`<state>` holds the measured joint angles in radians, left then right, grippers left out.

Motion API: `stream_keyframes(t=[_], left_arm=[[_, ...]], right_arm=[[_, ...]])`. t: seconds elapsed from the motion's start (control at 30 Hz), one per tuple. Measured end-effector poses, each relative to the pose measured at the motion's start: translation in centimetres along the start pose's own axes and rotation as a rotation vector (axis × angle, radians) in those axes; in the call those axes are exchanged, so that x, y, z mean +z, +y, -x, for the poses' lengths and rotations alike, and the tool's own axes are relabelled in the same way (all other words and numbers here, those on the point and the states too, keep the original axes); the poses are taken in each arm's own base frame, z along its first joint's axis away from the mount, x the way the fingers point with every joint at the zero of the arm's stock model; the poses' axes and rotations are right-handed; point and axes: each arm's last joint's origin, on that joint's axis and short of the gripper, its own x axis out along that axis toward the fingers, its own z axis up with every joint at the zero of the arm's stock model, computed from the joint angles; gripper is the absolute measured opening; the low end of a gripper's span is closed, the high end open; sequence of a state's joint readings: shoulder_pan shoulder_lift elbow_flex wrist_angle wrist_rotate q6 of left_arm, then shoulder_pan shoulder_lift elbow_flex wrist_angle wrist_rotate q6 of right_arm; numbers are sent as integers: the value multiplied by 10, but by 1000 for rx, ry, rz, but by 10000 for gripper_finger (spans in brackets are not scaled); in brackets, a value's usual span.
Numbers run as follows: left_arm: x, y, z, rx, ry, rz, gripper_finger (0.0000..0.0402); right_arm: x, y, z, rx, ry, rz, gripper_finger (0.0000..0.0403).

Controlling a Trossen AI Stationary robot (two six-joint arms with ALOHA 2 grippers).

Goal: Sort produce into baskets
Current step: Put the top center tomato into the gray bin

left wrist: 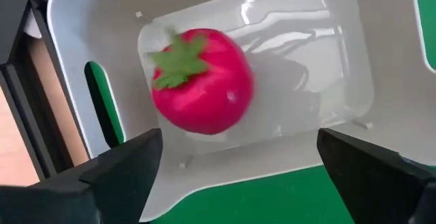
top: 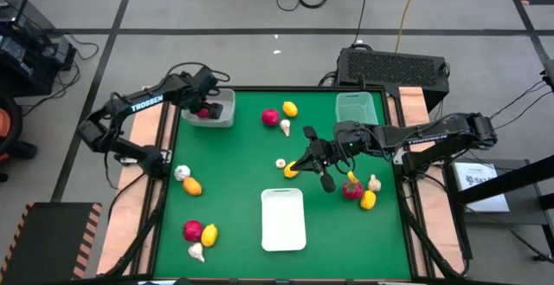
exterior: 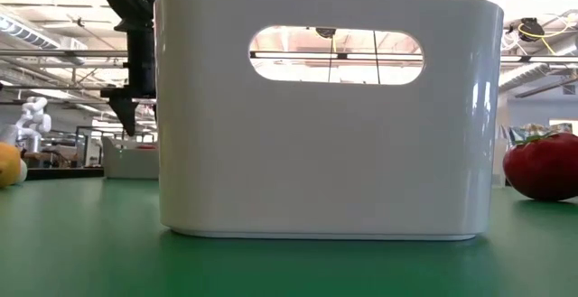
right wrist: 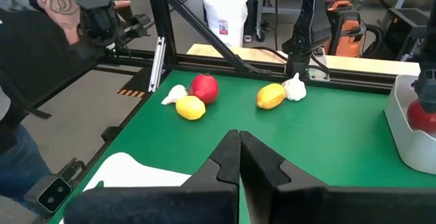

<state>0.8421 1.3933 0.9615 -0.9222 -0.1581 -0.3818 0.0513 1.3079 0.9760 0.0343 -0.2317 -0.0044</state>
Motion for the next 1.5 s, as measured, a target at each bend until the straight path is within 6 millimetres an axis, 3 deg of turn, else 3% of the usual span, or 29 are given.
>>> stream_keyframes(t=[0.3, 0.53, 0.9, 1.13, 1.33, 1.5], left_arm=[[3, -1, 5, -21, -11, -48, 391], [12, -8, 18, -154, -38, -107, 391], [31, -55, 58, -400, -308, -218, 391], [26, -87, 75, -521, -409, -232, 391], [19, -124, 66, -580, -433, -310, 391], [19, -152, 36, -575, -387, -352, 391]], right_arm=[[0, 0, 0, 0, 0, -15, 0], [0, 0, 0, 0, 1, -61, 0], [0, 0, 0, 1, 1, -72, 0], [6, 4, 12, 5, -13, -68, 0], [9, 7, 29, 2, 8, -74, 0], [8, 8, 33, 0, 33, -105, 0]])
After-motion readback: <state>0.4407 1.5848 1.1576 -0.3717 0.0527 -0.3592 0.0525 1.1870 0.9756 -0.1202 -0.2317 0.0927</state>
